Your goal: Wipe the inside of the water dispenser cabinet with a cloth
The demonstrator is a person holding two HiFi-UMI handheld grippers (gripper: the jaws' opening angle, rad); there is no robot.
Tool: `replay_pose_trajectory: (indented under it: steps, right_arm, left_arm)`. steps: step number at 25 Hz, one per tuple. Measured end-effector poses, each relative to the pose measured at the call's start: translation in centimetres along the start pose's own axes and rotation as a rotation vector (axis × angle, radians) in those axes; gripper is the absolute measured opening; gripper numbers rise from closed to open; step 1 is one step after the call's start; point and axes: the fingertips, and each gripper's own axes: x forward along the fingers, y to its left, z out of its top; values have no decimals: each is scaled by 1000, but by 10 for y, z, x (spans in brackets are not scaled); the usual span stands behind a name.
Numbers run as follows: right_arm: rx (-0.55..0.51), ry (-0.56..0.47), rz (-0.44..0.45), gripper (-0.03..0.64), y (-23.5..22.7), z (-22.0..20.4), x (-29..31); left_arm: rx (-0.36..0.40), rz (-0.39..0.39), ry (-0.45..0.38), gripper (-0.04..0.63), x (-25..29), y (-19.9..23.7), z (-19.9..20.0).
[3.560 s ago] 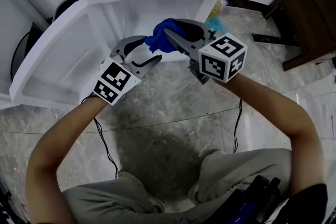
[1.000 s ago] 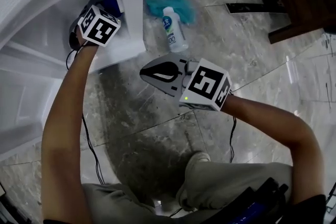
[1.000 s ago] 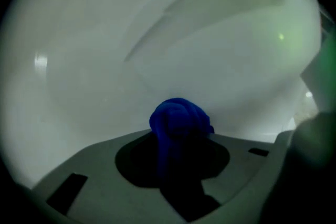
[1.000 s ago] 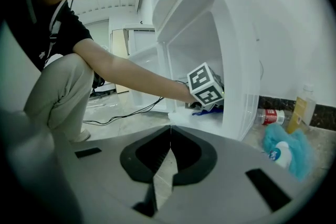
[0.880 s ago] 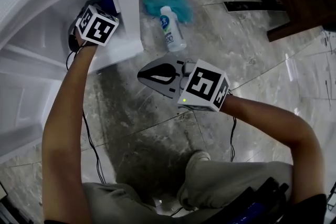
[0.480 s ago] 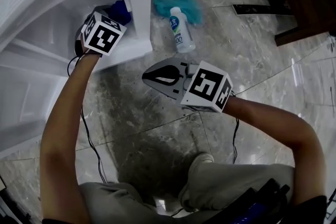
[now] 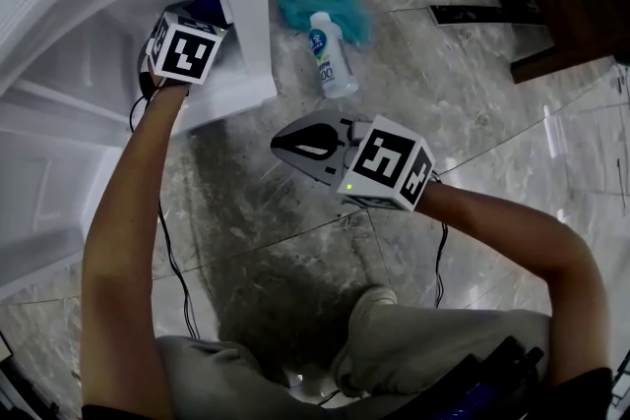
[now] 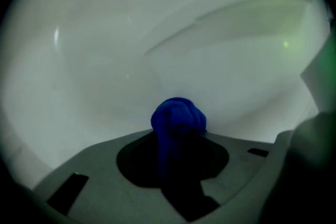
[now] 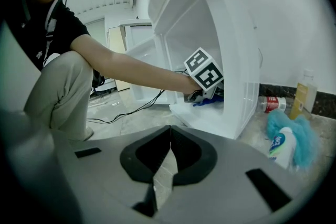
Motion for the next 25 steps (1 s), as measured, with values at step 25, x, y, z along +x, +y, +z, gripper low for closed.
replay_pose_trajectory:
  steps: [25]
  right_arm:
    - [-17, 21, 44, -2, 16, 17, 22]
  left_arm:
    - [-497, 144, -867, 110, -154, 71, 159]
